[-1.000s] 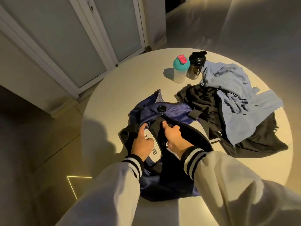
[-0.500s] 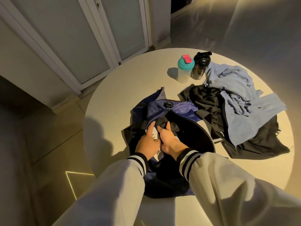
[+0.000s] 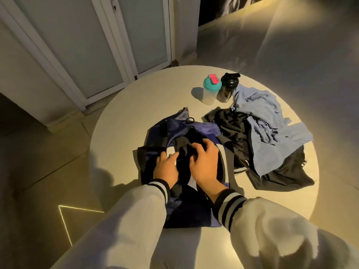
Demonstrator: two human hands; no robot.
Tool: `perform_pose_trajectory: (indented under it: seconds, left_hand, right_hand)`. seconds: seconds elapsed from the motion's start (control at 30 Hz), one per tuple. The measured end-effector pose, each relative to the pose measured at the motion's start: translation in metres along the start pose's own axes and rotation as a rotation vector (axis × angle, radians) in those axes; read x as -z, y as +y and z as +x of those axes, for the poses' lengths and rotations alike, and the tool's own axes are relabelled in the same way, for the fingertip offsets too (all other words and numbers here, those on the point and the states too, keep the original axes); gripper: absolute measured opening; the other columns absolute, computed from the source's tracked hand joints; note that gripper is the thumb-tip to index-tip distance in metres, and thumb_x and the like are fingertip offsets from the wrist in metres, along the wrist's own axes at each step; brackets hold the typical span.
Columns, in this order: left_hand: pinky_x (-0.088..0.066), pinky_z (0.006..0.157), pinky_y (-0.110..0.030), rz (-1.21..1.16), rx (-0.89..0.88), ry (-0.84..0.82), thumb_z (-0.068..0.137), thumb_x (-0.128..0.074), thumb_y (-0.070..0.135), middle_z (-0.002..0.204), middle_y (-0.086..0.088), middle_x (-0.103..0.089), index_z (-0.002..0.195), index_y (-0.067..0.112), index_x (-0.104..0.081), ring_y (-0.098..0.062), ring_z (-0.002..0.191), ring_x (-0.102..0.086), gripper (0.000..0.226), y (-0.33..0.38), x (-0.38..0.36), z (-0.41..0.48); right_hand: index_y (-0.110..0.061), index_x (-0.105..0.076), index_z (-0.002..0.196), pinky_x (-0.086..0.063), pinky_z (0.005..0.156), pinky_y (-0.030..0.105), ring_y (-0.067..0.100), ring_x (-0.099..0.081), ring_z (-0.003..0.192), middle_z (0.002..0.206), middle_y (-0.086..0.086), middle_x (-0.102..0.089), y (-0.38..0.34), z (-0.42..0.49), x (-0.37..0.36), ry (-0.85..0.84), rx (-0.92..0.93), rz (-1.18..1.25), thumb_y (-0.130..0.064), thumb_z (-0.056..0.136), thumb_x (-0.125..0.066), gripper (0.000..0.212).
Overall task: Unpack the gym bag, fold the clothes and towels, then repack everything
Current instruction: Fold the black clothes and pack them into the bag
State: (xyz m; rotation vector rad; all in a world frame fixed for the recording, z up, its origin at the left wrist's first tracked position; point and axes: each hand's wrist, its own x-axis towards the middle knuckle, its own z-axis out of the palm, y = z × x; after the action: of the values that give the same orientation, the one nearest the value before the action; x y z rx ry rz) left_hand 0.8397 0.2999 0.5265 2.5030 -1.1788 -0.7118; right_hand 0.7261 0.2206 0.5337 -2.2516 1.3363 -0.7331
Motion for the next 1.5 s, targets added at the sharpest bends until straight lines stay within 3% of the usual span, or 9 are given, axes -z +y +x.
perform_pose_trajectory:
  seconds: [0.1, 0.23, 0.43, 0.6, 0.73, 1.03, 1.2, 1.37, 1.5]
  left_hand:
    - [-0.037, 0.112, -0.042, 0.004, -0.003, 0.072, 0.096, -0.045, -0.002, 0.148, -0.01, -0.037, 0.151, 0.026, -0.043, -0.032, 0.136, -0.032, 0.062, -0.001, 0.018, 0.005]
    - [-0.034, 0.113, -0.042, 0.008, -0.034, 0.118, 0.097, -0.048, -0.001, 0.149, -0.009, -0.04, 0.151, 0.022, -0.044, -0.034, 0.135, -0.032, 0.058, -0.004, 0.039, 0.014]
    - [-0.038, 0.112, -0.042, -0.012, -0.109, 0.187, 0.092, -0.047, -0.008, 0.152, -0.006, -0.045, 0.146, 0.013, -0.051, -0.034, 0.132, -0.038, 0.058, -0.013, 0.053, 0.029]
    - [-0.034, 0.116, -0.042, -0.01, -0.112, 0.176, 0.094, -0.048, -0.005, 0.158, -0.003, -0.037, 0.151, 0.016, -0.043, -0.029, 0.138, -0.036, 0.062, -0.024, 0.06, 0.038]
    - [-0.022, 0.122, -0.041, -0.071, -0.091, 0.187, 0.103, -0.04, 0.008, 0.164, 0.001, -0.027, 0.153, 0.021, -0.038, -0.025, 0.146, -0.025, 0.052, -0.034, 0.068, 0.045]
    - [-0.042, 0.106, -0.042, -0.19, 0.03, 0.046, 0.104, -0.044, 0.031, 0.138, -0.003, -0.052, 0.133, 0.028, -0.06, -0.028, 0.125, -0.051, 0.034, -0.033, 0.024, 0.018]
    - [-0.041, 0.108, -0.051, -0.12, -0.001, 0.006, 0.102, -0.048, 0.038, 0.145, -0.007, -0.047, 0.15, 0.036, -0.04, -0.032, 0.132, -0.047, 0.048, -0.022, 0.002, 0.018]
    - [-0.038, 0.112, -0.048, -0.152, 0.087, 0.155, 0.097, -0.052, 0.007, 0.144, -0.006, -0.052, 0.144, 0.03, -0.052, -0.032, 0.134, -0.047, 0.053, -0.035, 0.008, 0.025]
    - [-0.031, 0.116, -0.042, -0.109, 0.009, 0.236, 0.095, -0.051, 0.004, 0.148, 0.001, -0.048, 0.141, 0.026, -0.055, -0.025, 0.136, -0.042, 0.052, -0.024, 0.009, 0.021]
  right_hand:
    - [-0.011, -0.063, 0.128, -0.032, 0.112, 0.052, 0.044, -0.032, 0.141, 0.155, 0.023, -0.034, -0.002, 0.007, 0.009, 0.035, 0.08, -0.111, -0.006, 0.082, -0.069, 0.047]
    - [-0.031, -0.046, 0.145, -0.02, 0.117, 0.056, 0.039, -0.014, 0.15, 0.162, 0.012, -0.021, 0.005, 0.018, 0.017, -0.447, -0.44, -0.202, -0.028, 0.094, -0.057, 0.052]
    - [-0.012, -0.034, 0.154, -0.038, 0.114, 0.043, 0.031, -0.047, 0.137, 0.15, 0.008, -0.047, -0.008, 0.013, -0.01, -0.522, -0.534, 0.334, 0.002, 0.093, -0.047, 0.064]
    - [-0.026, -0.04, 0.148, -0.053, 0.098, 0.04, 0.023, -0.064, 0.11, 0.132, 0.008, -0.062, -0.039, 0.016, -0.041, -0.488, -0.714, 0.995, 0.003, 0.099, -0.046, 0.057]
    - [-0.028, -0.029, 0.155, -0.043, 0.11, 0.046, 0.024, -0.052, 0.13, 0.149, 0.003, -0.048, -0.067, 0.011, -0.063, -0.544, -0.819, 1.385, -0.005, 0.105, -0.041, 0.057]
    - [-0.016, -0.056, 0.136, -0.045, 0.101, 0.039, 0.026, -0.056, 0.112, 0.127, 0.011, -0.058, -0.027, 0.013, -0.057, -0.039, -0.603, 0.521, -0.018, 0.103, -0.047, 0.034]
    - [-0.033, -0.044, 0.146, -0.041, 0.112, 0.048, 0.026, -0.048, 0.134, 0.151, 0.0, -0.045, -0.004, 0.005, -0.07, -0.368, -0.813, 0.803, -0.034, 0.101, -0.047, 0.045]
    - [-0.007, -0.049, 0.132, -0.047, 0.101, 0.051, 0.04, -0.058, 0.118, 0.133, 0.022, -0.057, -0.017, 0.006, -0.064, -0.574, -0.901, 1.036, -0.033, 0.1, -0.039, 0.043]
    - [-0.029, -0.048, 0.138, -0.057, 0.076, 0.042, 0.026, -0.062, 0.102, 0.124, 0.005, -0.06, -0.023, 0.006, -0.065, -0.572, -0.839, 0.974, -0.024, 0.108, -0.038, 0.032]
